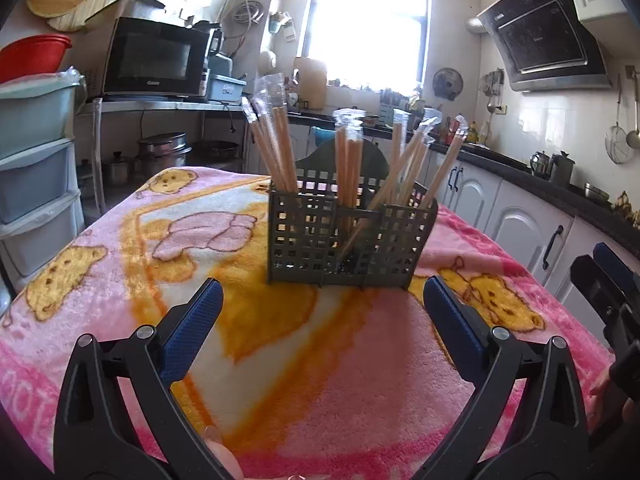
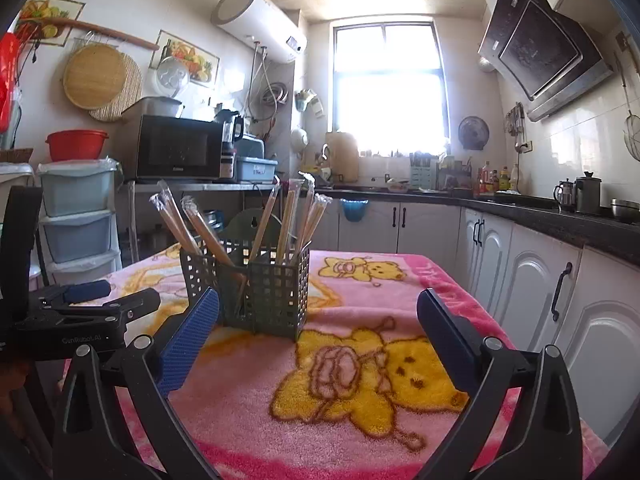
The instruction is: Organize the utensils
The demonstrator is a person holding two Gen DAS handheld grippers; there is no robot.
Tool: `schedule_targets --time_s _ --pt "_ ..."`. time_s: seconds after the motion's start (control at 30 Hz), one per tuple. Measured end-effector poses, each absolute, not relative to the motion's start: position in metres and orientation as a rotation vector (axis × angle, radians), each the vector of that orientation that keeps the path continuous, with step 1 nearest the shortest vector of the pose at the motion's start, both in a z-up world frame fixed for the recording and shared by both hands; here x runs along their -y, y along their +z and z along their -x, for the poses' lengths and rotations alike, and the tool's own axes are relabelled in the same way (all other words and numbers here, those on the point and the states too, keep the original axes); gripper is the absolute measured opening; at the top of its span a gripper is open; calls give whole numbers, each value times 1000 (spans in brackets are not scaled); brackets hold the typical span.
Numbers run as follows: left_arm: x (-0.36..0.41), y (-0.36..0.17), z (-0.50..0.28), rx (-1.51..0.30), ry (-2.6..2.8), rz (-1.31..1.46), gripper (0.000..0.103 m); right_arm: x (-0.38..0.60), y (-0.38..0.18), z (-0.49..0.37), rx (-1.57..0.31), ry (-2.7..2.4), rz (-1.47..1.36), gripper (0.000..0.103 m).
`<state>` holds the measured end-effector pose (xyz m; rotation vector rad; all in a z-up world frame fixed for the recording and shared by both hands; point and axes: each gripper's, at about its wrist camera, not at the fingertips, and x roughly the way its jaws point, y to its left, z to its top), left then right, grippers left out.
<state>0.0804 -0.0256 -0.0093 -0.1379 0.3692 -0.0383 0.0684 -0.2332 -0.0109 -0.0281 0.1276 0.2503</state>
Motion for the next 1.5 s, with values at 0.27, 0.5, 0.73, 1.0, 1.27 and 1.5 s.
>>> schedule_targets --time_s 0.27,0.5,0.73,1.0,1.27,1.5 --pt "25 -11 -79 -362 -28 137 93 233 -13 -69 -135 245 11 97" --pt "25 -10 -78 -359 -27 128 93 232 -14 -70 -140 242 15 97" --pt "25 -10 -78 -359 -26 127 93 233 -15 -68 -141 237 12 97" --pt "25 -10 -79 -357 -28 126 93 233 -15 -66 -136 234 13 97" --pt "25 -10 -79 -357 -26 125 93 233 -15 -66 -141 231 14 97" --pt "25 -10 -79 -356 -28 123 93 233 -14 -66 -140 228 13 97"
